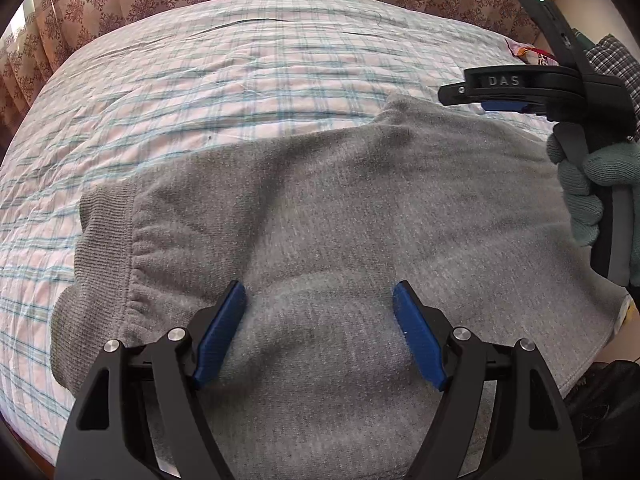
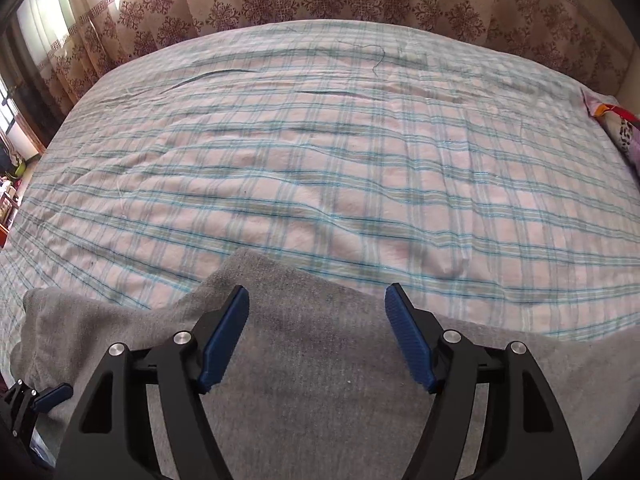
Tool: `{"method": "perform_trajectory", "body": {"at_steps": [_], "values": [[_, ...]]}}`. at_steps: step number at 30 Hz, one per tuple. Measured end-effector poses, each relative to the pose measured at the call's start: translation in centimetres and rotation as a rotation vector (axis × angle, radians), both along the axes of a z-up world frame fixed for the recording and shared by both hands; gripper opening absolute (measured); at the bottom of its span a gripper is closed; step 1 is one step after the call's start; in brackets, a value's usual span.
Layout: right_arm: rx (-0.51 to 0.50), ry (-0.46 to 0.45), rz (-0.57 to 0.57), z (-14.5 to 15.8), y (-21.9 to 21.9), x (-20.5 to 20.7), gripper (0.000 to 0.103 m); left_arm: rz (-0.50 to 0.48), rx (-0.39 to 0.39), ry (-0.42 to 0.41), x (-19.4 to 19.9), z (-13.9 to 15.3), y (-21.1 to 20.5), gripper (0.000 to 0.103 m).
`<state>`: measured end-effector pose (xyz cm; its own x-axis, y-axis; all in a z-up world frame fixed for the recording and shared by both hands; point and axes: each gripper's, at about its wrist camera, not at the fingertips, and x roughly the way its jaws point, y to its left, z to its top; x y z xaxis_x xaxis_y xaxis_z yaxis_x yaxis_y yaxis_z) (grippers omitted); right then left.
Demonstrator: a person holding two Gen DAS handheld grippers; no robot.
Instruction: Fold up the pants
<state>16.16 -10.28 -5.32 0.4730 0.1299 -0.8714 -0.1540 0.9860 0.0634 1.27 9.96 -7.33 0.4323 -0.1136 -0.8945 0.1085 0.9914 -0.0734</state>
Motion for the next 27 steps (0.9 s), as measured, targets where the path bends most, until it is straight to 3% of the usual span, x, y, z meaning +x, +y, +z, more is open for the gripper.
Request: {"method": "perform_trajectory", "body": {"at_steps": [5, 10, 14, 17, 20, 27], "values": [[-0.002, -0.006, -0.041, 1.2, -4.9, -2.2, 0.07, 0.002, 0.003, 0.004, 0.2, 0.3, -0.1, 0.078], [-0.003, 0.02, -0.152, 0.6, -11.0, -4.1, 0.07, -0.013, 0.027, -0.006, 0.0, 0.9, -0.7, 0.081], [-0.029, 0.069, -0.196, -1.1, -14.1, -4.9, 0.07, -0.027, 0.045, -0.003, -0.1, 0.8, -1.0, 0.082], [-0.067, 0.094, -0.164, -2.6, -14.8, -5.9, 0.069, -0.027, 0.048, 0.001, 0.0, 0.8, -1.0, 0.082], [-0.072, 0.074, -0.149, -1.9, -15.3, -7.1, 0.069, -0.027, 0.055, 0.003, 0.2, 1.1, -1.2, 0.082], [-0.006, -0.002, -0.275, 2.3, -21.3, -11.6, 0.069, -0.103, 0.063, -0.041, 1.2, 3.2, -4.3, 0.09]]}}
